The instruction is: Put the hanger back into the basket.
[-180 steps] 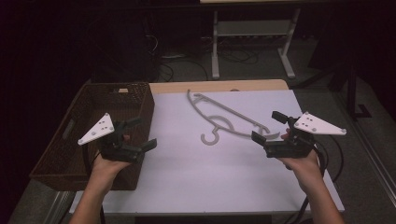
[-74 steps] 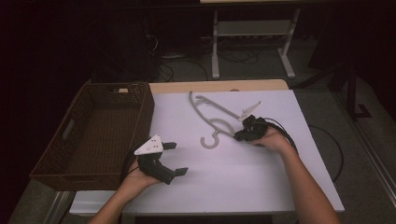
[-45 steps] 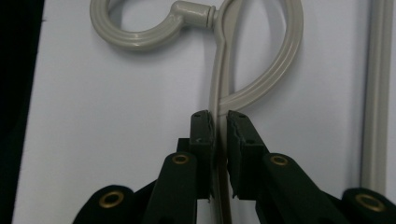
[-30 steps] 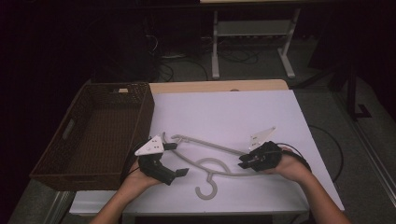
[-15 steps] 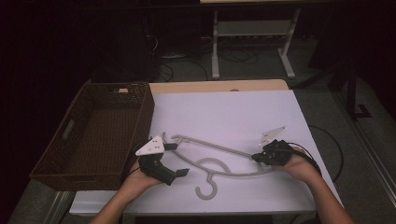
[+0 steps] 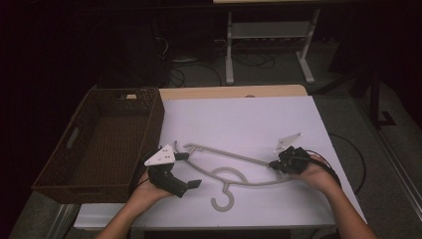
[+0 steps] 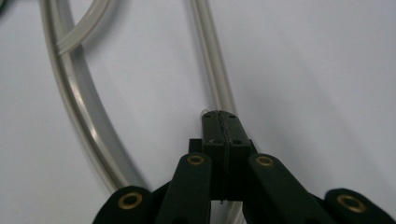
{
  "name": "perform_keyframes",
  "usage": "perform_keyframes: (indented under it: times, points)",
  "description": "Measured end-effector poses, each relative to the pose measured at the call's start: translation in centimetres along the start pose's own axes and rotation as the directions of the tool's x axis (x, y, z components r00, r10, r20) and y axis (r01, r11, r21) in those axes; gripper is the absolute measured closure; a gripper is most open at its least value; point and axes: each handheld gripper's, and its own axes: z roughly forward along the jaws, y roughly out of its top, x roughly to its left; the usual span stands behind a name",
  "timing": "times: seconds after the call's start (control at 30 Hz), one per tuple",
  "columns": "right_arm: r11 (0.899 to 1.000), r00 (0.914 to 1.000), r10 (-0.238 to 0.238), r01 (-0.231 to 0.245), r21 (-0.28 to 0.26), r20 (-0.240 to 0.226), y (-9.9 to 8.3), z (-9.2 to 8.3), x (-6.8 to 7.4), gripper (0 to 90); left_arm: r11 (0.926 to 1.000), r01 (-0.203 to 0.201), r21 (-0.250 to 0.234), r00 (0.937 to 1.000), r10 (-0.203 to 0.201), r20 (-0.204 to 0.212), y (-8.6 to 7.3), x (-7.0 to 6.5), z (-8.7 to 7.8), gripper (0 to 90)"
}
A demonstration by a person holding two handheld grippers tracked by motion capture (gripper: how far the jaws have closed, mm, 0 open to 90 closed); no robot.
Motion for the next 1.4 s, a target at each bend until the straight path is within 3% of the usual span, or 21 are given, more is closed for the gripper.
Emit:
perform_keyframes:
  times: [0.13,0.2,0.37,0.43,0.47,0.5,0.6,0.67,0.7,0.73,0.77,0.83,0.87,0.9,0.93,0.97,1.0,1.1,1.13,1.33,1.4]
  points:
    - [1.000,0.9979,0.024,-0.025,0.014,0.060,0.5,0.4,-1.1,89.4,1.0000,0.005,-0.001,1.0000,-0.005,0.003,0.0,0.0,0.1,0.0]
    - [0.998,0.9921,0.057,-0.060,0.015,0.112,0.9,0.8,-2.3,89.4,1.0000,-0.002,0.001,1.0000,0.002,0.005,0.1,0.0,0.2,0.0]
    - [0.994,0.9819,0.105,-0.107,0.003,0.158,1.5,1.6,-4.2,89.3,1.0000,0.002,0.000,1.0000,-0.002,0.005,0.0,0.0,0.1,0.0]
    - [0.991,0.9761,0.129,-0.130,-0.001,0.175,1.8,1.9,-5.2,89.3,1.0000,0.002,0.000,1.0000,-0.002,0.005,0.0,0.0,0.1,0.0]
    - [0.988,0.9653,0.153,-0.155,-0.007,0.212,2.1,2.2,-6.0,89.3,1.0000,0.004,-0.001,1.0000,-0.004,0.006,0.0,0.0,0.1,0.0]
    - [0.988,0.9653,0.153,-0.155,-0.007,0.212,2.1,2.2,-6.0,89.3,1.0000,0.004,-0.001,1.0000,-0.004,0.006,0.0,0.0,0.1,0.0]
    - [0.982,0.9507,0.188,-0.186,-0.031,0.246,2.4,2.4,-6.7,89.3,1.0000,-0.002,0.002,1.0000,0.002,0.010,0.0,-0.1,0.2,0.0]
    - [0.982,0.9557,0.189,-0.181,-0.054,0.226,2.7,2.0,-6.4,89.3,1.0000,-0.002,0.002,0.9999,0.002,0.013,0.0,-0.1,0.2,0.0]
    - [0.981,0.9687,0.186,-0.173,-0.092,0.164,3.3,1.8,-5.5,89.3,1.0000,0.000,0.004,0.9999,0.000,0.012,0.0,-0.1,0.2,0.0]
    - [0.981,0.9687,0.186,-0.173,-0.092,0.164,3.3,1.8,-5.5,89.3,1.0000,0.000,0.004,0.9999,0.000,0.012,0.0,-0.1,0.2,0.0]
    - [0.985,0.9825,0.148,-0.136,-0.109,0.112,4.2,2.2,-4.3,89.3,1.0000,0.007,0.000,0.9999,-0.007,0.010,0.0,0.0,0.2,0.0]
    - [0.985,0.9871,0.136,-0.126,-0.115,0.085,4.8,2.5,-3.6,89.3,1.0000,0.009,-0.001,0.9999,-0.009,0.011,0.0,0.0,0.2,0.0]
    - [0.985,0.9929,0.113,-0.107,-0.137,0.035,6.0,3.2,-2.5,89.3,1.0000,0.004,0.002,0.9999,-0.004,0.013,0.0,-0.1,0.3,0.0]
    - [0.985,0.9929,0.113,-0.107,-0.137,0.035,6.0,3.2,-2.5,89.3,1.0000,0.004,0.002,0.9999,-0.004,0.013,0.0,-0.1,0.3,0.0]
    - [0.984,0.9959,0.089,-0.091,-0.156,-0.014,7.4,3.9,-1.5,89.3,1.0000,0.001,0.006,0.9999,-0.001,0.015,-0.1,-0.1,0.4,0.0]
    - [0.984,0.9959,0.089,-0.091,-0.156,-0.014,7.4,3.9,-1.5,89.3,1.0000,0.001,0.006,0.9999,-0.001,0.015,-0.1,-0.1,0.4,0.0]
    - [0.986,0.9977,0.053,-0.059,-0.155,-0.042,8.6,4.6,-0.5,89.3,1.0000,0.001,0.006,0.9998,-0.001,0.017,-0.1,-0.1,0.4,0.0]
    - [0.989,0.9985,0.015,-0.023,-0.148,-0.053,9.7,5.6,0.2,89.3,1.0000,0.004,0.006,0.9998,-0.004,0.019,-0.1,-0.1,0.4,0.0]
    - [0.989,0.9969,-0.010,-0.002,-0.151,-0.078,10.7,6.5,0.9,89.3,1.0000,0.003,0.004,0.9998,-0.003,0.020,-0.1,-0.1,0.4,0.0]
    - [0.986,0.9898,-0.097,0.081,-0.146,-0.104,12.6,8.7,2.7,89.3,1.0000,0.002,0.008,0.9997,-0.002,0.022,-0.1,-0.2,0.3,0.0]
    - [0.988,0.9898,-0.096,0.082,-0.129,-0.106,12.9,9.2,3.1,89.3,1.0000,0.002,0.008,0.9997,-0.002,0.023,-0.1,-0.2,0.4,0.0]
